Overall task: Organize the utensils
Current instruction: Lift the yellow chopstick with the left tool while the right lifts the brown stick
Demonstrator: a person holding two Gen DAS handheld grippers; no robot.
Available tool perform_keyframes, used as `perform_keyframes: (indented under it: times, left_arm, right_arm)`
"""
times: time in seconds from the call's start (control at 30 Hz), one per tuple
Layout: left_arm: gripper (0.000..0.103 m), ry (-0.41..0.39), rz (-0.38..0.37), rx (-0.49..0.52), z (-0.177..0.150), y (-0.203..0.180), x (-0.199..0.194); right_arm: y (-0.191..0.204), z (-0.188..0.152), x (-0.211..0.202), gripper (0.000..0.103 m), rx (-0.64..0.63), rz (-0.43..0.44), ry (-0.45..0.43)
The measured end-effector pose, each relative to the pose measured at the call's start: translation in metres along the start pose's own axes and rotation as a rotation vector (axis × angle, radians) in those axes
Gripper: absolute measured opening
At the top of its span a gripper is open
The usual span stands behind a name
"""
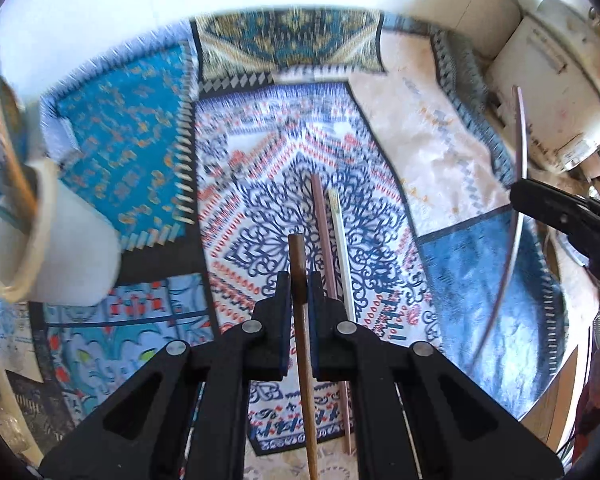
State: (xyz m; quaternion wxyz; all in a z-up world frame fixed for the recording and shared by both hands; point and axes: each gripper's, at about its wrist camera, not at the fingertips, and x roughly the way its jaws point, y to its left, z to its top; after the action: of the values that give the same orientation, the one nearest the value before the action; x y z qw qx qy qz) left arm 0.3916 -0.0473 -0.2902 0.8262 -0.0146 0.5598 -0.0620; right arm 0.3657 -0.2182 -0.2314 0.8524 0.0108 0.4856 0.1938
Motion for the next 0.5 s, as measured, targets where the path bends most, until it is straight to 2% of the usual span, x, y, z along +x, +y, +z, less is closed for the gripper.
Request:
perform_keyframes:
  times: [0.5]
  left_arm:
    - [0.005,-0.326,0.03,-0.06,-0.006,0.034,-0.127]
  right_arm:
    - [0.053,0.025,-0.053,0.006,-0.055,0.005,-0.166]
